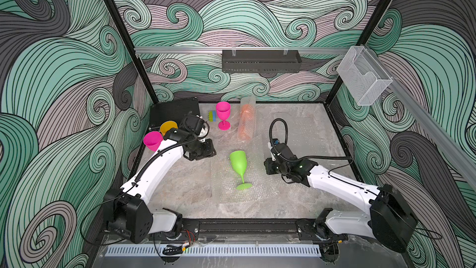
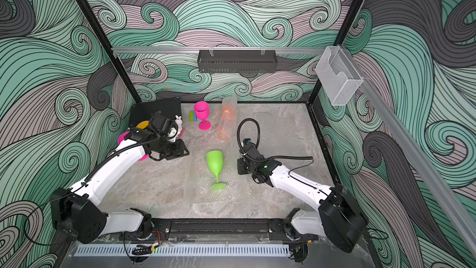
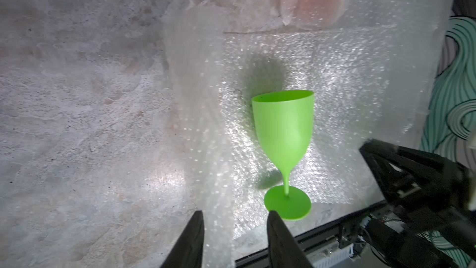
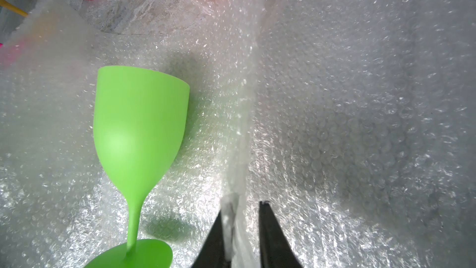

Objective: Unpack wine glasses from bubble wrap
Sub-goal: Unwrap the bubble wrap at the center of the board.

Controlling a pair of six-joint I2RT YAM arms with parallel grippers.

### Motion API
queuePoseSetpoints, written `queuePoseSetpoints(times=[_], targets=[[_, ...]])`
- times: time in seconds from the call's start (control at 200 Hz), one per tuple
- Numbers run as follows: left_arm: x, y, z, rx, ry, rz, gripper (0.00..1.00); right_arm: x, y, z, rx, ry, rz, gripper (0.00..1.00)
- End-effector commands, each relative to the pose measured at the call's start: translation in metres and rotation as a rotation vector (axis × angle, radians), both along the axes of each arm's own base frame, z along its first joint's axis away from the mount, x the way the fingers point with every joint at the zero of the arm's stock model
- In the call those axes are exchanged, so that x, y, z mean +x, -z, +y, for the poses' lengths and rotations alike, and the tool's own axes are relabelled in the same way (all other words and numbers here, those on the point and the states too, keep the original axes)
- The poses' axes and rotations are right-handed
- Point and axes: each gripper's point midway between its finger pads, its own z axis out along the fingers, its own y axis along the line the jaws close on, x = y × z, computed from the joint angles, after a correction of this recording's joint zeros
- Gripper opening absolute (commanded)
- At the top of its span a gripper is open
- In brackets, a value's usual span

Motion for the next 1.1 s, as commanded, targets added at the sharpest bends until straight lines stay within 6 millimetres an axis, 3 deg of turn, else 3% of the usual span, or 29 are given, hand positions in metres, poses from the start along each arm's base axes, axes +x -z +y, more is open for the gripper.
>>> queuePoseSetpoints(times=[0.0,0.135,0.255,0.33,0.515,0.706,0.931,1.096], targets=[[-0.009,-0.028,-0.019,-0.138,0.032,-0.009,0.43,-0.001,-0.003,-0.008,-0.015,0.01,-0.004,0.33],[-0.004,-0.029,-0.047,-0.323,0.028,0.002,0.43,0.0,-0.008,-0.014,-0.014,0.02,-0.004,0.45],[-0.005,-0.008,-0.066,-0.384,0.027,0.063,0.43,0.0,-0.014,-0.018,0.001,0.024,-0.003,0.48],[-0.006,0.018,-0.071,-0.367,0.021,0.11,0.42,0.0,-0.012,-0.02,0.002,0.028,0.002,0.48],[-0.014,0.088,-0.051,-0.202,-0.023,0.202,0.4,-0.001,0.0,-0.021,0.0,0.031,0.04,0.49],[-0.026,0.138,-0.037,-0.106,-0.049,0.293,0.39,0.0,0.01,-0.024,0.024,0.042,0.072,0.49],[-0.042,0.177,-0.018,0.013,-0.063,0.376,0.38,0.004,0.018,-0.036,0.015,0.074,0.098,0.49],[-0.05,0.186,-0.008,0.064,-0.066,0.404,0.38,0.007,0.03,-0.047,-0.004,0.104,0.134,0.49]])
